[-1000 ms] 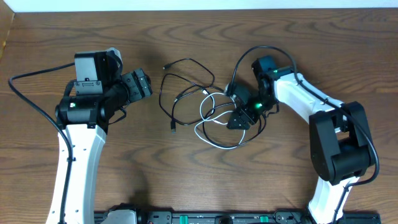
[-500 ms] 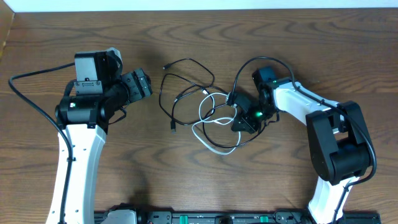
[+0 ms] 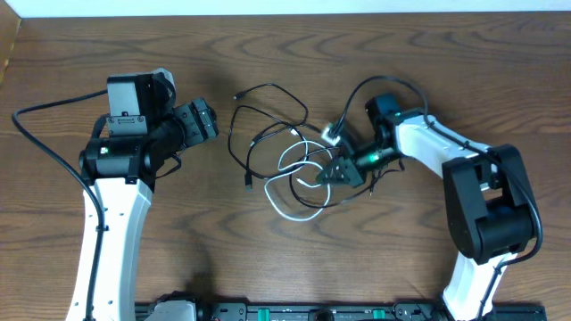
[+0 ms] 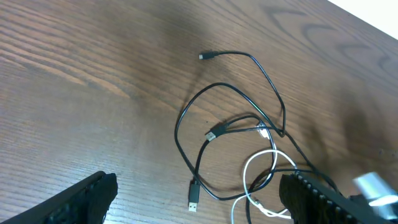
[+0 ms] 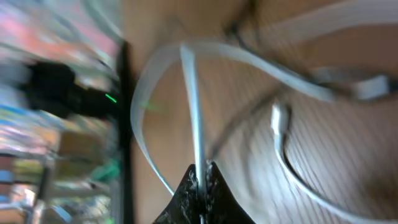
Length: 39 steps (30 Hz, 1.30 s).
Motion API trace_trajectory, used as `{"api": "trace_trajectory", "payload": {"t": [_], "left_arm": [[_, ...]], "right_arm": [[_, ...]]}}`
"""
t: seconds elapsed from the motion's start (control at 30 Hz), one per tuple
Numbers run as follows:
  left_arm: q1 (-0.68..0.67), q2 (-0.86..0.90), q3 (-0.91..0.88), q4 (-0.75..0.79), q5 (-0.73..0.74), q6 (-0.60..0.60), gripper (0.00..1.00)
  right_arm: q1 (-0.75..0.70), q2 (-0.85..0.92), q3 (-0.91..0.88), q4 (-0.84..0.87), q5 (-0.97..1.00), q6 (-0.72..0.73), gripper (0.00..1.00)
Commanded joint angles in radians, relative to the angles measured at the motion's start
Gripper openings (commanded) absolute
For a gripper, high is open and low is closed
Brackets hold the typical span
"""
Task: Untangle cables
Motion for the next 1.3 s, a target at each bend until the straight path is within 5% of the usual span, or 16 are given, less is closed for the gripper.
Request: {"api": "trace_trajectory", "payload": {"t": [0.0,0.33,0.67,1.27], "left_arm": [[0.005,-0.001,0.013,0.0,0.001,0.017,0.89],[0.005,-0.001,0.013,0.0,0.001,0.017,0.89],[0.005,-0.001,0.013,0.0,0.001,0.017,0.89],[0.005,-0.001,0.013,0.0,0.002,0.017,0.89]], "right_arm": [[-0.034,-0.053,0.068,0.004,-0.31,0.026,0.01],[-0.051,-0.271,0.165,0.076,-0.37,0.213,0.01],[-0.078,-0.578,0.185,0.431,-0.088,0.639,0.01],[-0.22,-0.789,0.19,0.592,0.024,0.856,0.01]]}}
